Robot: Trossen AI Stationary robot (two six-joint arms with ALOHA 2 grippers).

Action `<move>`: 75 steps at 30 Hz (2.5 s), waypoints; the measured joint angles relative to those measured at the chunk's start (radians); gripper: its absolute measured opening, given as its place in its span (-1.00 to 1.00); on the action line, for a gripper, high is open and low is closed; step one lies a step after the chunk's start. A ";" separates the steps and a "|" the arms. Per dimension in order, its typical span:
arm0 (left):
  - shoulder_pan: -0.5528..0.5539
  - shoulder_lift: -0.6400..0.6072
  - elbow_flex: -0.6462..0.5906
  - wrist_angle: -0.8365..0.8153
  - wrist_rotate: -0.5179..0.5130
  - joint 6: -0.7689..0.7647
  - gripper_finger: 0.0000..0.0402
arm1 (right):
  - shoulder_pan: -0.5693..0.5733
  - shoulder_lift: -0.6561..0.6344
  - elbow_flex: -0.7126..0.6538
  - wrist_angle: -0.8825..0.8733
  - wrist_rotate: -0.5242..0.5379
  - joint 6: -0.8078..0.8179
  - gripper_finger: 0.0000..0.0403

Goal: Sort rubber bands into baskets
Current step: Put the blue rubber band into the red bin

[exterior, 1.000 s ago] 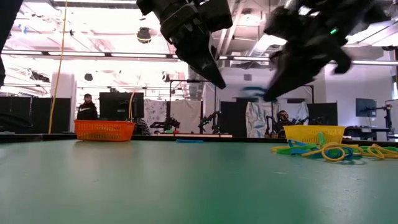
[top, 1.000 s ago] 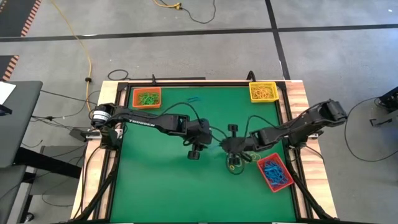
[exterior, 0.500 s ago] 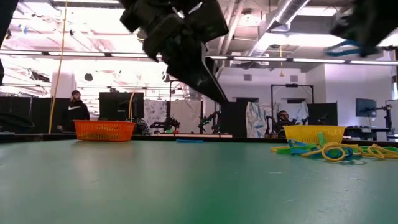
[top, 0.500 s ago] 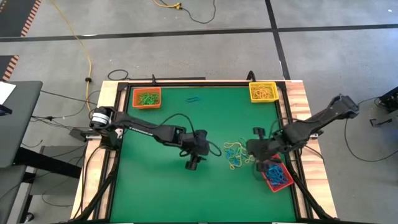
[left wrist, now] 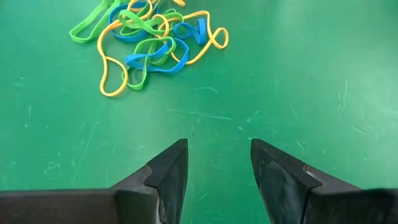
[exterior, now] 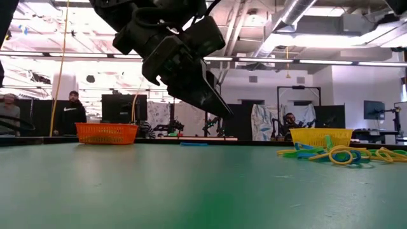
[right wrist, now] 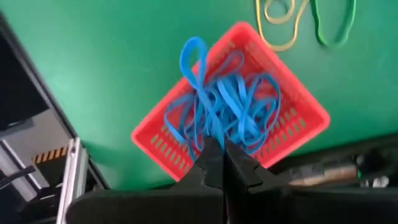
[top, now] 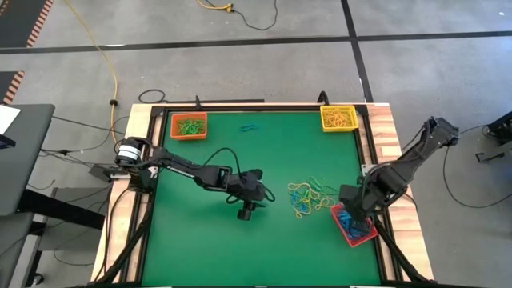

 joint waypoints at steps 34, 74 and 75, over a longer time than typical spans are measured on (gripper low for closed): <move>-0.016 0.000 0.000 -0.001 -0.001 0.008 -0.18 | 0.103 0.113 -0.119 0.105 -0.142 0.286 -0.24; 0.468 -0.290 0.002 -0.252 -0.298 0.105 -0.18 | -0.261 0.339 -0.052 0.647 0.849 -0.704 0.11; 0.504 -0.289 0.002 -0.264 -0.256 0.105 -0.18 | -0.274 0.360 -0.052 0.676 0.849 -0.728 0.11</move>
